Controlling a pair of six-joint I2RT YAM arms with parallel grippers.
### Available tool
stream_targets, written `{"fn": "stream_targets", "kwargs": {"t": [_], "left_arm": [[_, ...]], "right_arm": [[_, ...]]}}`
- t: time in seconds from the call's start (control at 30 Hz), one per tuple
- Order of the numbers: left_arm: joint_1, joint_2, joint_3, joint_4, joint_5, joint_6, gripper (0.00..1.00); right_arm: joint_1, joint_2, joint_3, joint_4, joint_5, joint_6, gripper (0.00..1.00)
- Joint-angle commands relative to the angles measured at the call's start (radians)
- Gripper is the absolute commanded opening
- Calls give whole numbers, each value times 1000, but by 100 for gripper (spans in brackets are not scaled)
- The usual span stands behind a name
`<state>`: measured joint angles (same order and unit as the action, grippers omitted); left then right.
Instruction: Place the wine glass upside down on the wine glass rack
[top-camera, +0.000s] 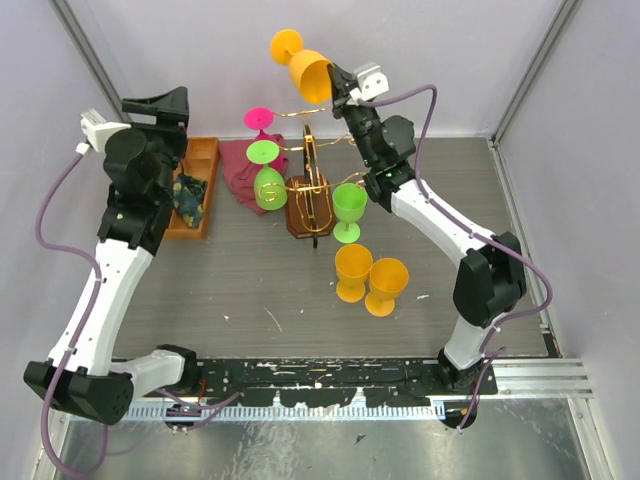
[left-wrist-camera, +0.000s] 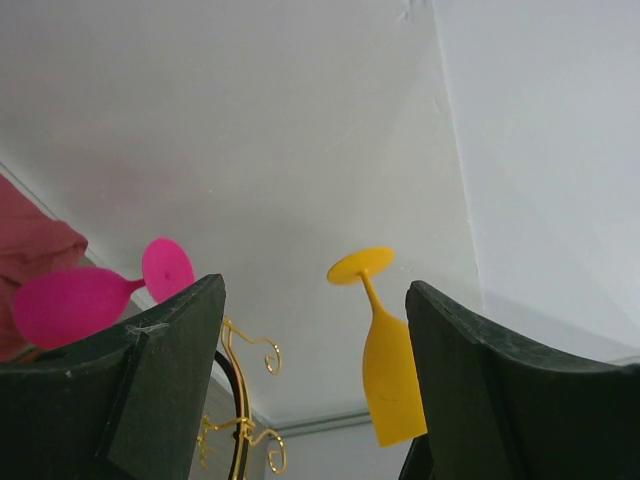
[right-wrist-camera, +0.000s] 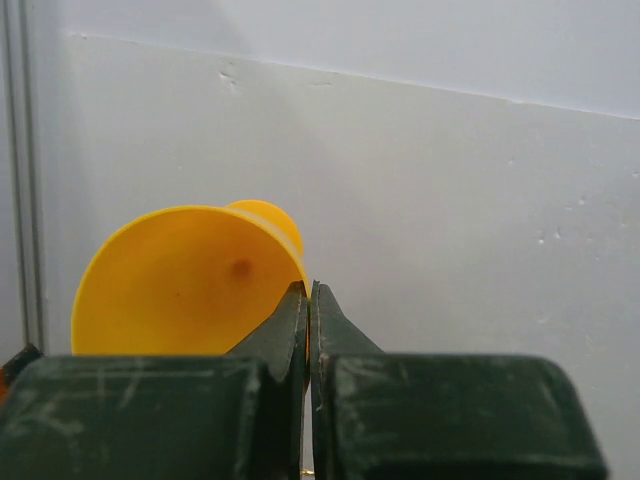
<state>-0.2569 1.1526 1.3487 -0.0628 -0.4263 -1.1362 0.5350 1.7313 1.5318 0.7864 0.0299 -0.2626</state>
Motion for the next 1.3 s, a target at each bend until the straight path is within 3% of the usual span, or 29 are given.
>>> {"fn": "stream_targets", "kwargs": {"t": [0.0, 0.63, 1.27], "left_arm": [[2, 7, -42, 13, 47, -147, 79], [2, 106, -69, 111, 145, -262, 81], [2, 191, -23, 157, 204, -280, 79]], "right_arm": [[17, 28, 24, 165, -52, 43, 1], [82, 39, -45, 243, -255, 168, 1], [127, 71, -53, 297, -304, 245, 1]]}}
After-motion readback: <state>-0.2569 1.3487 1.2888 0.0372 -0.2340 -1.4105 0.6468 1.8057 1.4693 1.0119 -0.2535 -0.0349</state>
